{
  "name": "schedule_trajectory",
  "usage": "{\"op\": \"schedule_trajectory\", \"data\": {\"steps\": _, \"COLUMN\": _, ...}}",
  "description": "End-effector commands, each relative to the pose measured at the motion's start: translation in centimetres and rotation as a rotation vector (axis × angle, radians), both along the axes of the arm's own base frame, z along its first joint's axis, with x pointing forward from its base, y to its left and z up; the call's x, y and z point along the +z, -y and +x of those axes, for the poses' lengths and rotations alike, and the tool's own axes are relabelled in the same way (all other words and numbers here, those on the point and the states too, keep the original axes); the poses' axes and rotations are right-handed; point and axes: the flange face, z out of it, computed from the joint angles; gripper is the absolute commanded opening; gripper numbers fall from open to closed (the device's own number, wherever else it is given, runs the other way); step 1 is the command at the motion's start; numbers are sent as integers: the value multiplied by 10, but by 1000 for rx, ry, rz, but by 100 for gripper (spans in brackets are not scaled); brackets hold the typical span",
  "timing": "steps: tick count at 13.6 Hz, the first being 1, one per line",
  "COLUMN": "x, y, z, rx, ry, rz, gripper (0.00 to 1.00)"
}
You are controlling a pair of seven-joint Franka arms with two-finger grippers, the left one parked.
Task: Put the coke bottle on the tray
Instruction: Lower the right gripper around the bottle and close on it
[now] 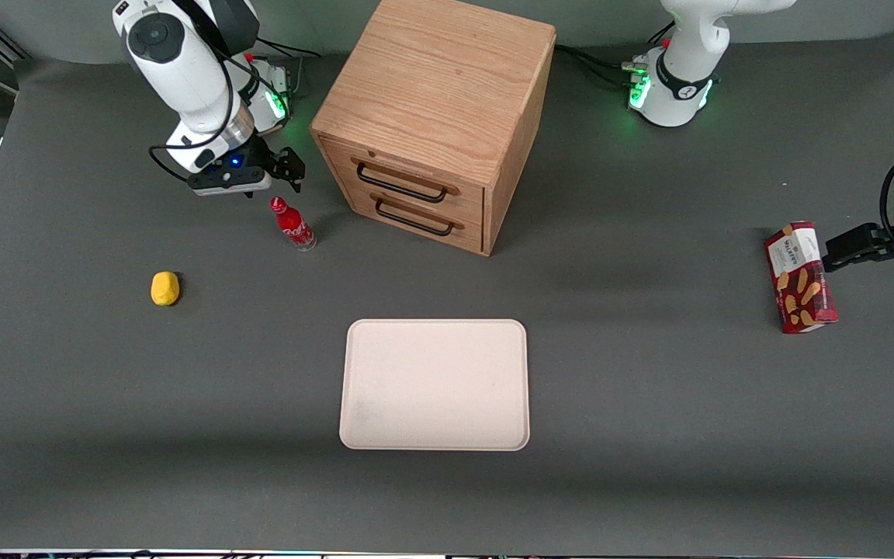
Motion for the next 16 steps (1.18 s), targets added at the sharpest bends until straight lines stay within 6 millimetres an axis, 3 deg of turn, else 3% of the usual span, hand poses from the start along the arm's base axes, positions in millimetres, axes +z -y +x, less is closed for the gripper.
{"op": "schedule_trajectory", "data": {"steps": 1, "x": -21, "y": 0, "z": 1, "rx": -6, "ry": 32, "rz": -21, "gripper": 100}}
{"op": "schedule_trajectory", "data": {"steps": 10, "x": -61, "y": 7, "z": 4, "rx": -13, "ry": 43, "rz": -32, "gripper": 100}}
{"op": "schedule_trajectory", "data": {"steps": 16, "x": -70, "y": 7, "z": 5, "rx": -11, "ry": 36, "rz": -40, "gripper": 100}}
